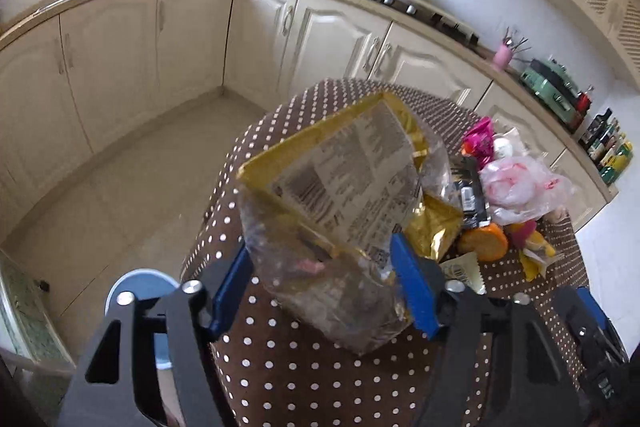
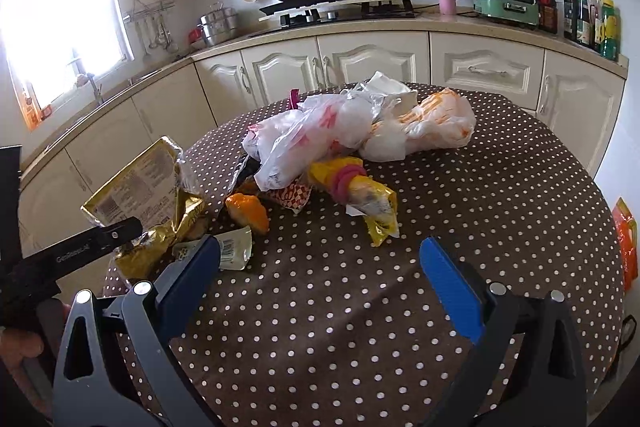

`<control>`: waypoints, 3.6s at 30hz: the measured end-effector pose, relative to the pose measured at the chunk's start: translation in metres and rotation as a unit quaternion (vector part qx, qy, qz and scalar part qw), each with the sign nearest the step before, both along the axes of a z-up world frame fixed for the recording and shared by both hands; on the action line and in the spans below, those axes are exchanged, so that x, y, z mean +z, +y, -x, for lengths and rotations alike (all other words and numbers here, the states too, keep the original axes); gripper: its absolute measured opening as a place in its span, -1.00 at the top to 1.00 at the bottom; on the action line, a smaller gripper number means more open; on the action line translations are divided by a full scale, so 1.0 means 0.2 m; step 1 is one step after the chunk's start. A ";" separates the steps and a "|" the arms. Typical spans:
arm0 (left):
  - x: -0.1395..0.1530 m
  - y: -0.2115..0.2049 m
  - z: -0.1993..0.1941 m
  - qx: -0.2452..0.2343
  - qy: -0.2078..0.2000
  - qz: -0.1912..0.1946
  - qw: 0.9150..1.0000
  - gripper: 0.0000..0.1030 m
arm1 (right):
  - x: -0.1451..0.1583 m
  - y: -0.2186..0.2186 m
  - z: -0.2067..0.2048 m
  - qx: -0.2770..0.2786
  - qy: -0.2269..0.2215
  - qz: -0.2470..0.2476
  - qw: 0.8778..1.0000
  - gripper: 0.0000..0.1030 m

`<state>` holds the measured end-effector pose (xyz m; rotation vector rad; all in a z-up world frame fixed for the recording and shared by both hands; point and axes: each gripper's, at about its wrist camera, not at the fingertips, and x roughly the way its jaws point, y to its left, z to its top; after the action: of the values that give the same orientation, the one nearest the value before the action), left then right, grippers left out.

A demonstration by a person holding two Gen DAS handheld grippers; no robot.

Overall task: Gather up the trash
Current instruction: 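Reach the left tool to the gold snack bag and close on it, then carry the gold bag to the bin with the left tool while the right grasps plastic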

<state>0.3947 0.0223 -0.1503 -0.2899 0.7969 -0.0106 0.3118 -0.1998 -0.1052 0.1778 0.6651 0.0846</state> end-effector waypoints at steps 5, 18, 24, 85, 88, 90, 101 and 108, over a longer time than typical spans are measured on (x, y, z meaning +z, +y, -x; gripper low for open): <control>0.05 0.03 0.08 -0.006 -0.044 0.021 0.999 0.12 | 0.02 0.01 -0.01 -0.008 -0.009 0.008 1.000 -0.87; 0.23 0.11 0.23 0.050 -0.129 0.013 0.990 0.37 | 0.05 -0.01 -0.38 -0.019 0.007 -0.051 0.998 -0.08; 0.24 0.17 0.28 0.055 -0.133 0.023 0.989 0.37 | 0.08 0.01 -0.38 0.006 -0.008 -0.049 0.999 0.91; -1.10 1.56 0.57 0.254 0.142 0.032 0.956 0.35 | -0.99 2.03 -0.24 0.314 0.150 0.152 0.925 0.09; -1.10 1.52 0.51 0.241 0.150 0.032 0.958 0.34 | -0.91 2.00 -0.21 0.305 0.111 0.163 0.932 0.00; -1.09 1.50 0.49 0.235 0.148 0.042 0.960 0.27 | -0.87 1.99 -0.21 0.302 0.094 0.167 0.934 -0.02; -0.86 1.40 0.44 0.214 0.099 0.057 0.970 -0.23 | -0.64 1.83 -0.18 0.280 0.049 0.146 0.948 -0.08; -0.71 1.34 0.49 0.211 0.064 0.051 0.974 -0.43 | -0.49 1.72 -0.12 0.271 0.035 0.113 0.955 -0.11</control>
<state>0.2972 0.2899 -0.2915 -0.5578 0.8504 0.3714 0.3366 0.1441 -0.2022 -0.2291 0.7755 0.5294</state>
